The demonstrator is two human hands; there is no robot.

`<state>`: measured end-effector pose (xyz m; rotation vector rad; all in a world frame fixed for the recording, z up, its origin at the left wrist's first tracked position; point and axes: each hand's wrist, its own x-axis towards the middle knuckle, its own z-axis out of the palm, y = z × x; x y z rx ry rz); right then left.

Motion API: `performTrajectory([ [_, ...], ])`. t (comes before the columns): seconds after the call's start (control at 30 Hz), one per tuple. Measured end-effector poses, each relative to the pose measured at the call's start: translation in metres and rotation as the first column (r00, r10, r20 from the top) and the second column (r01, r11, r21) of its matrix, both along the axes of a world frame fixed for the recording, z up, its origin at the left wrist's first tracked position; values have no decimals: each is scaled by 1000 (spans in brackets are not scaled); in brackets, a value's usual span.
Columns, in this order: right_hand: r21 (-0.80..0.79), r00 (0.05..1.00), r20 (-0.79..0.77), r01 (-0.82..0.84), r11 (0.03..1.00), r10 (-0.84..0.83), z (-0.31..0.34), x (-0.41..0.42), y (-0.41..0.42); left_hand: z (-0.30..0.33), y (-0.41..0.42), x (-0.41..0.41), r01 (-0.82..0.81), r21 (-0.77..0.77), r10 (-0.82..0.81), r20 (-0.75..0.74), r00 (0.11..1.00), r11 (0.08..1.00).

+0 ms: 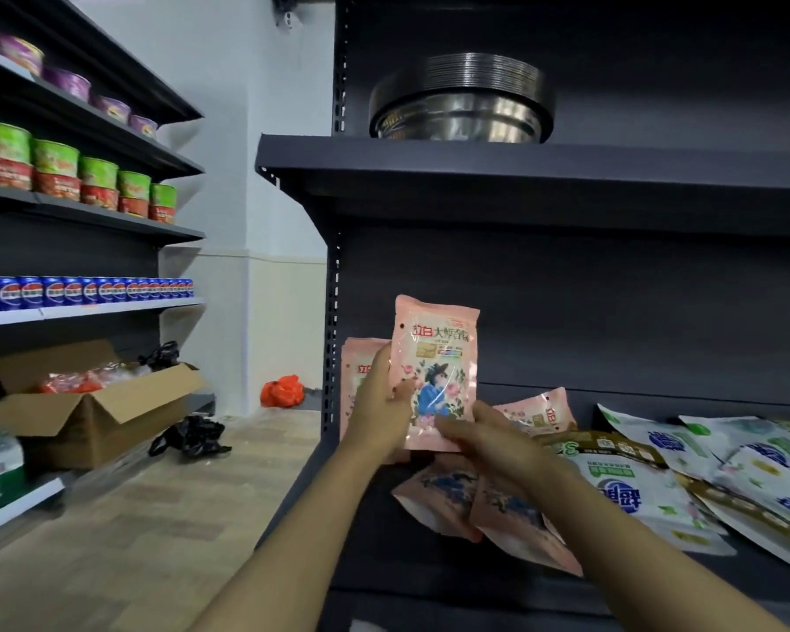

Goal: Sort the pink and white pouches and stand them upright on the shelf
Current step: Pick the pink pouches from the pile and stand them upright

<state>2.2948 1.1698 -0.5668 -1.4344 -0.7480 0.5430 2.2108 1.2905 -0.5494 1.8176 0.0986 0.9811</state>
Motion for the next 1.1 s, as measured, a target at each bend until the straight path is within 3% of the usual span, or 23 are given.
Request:
performTrajectory([
  [0.2,-54,959,282,30,998,-14,-11,-27,35,-20,33,-24,26,96,-9,-177,984,995],
  [0.37,-48,975,214,-55,997,64,-38,-36,58,-44,54,-34,6,-87,-18,-136,991,996],
  [0.57,-154,971,238,22,988,16,-40,-23,59,-62,61,-28,27,-271,-31,-14,999,962],
  [0.77,-349,785,619,239,906,31,-38,-18,56,-69,66,-15,22,-292,-31,-26,999,956],
  [0.9,-399,687,723,334,854,69,-41,-20,54,-72,72,-13,59,-276,-85,-83,993,959],
  [1.1,-413,656,754,425,806,41,-39,-18,51,-74,69,-10,125,-257,-160,-120,980,958],
])
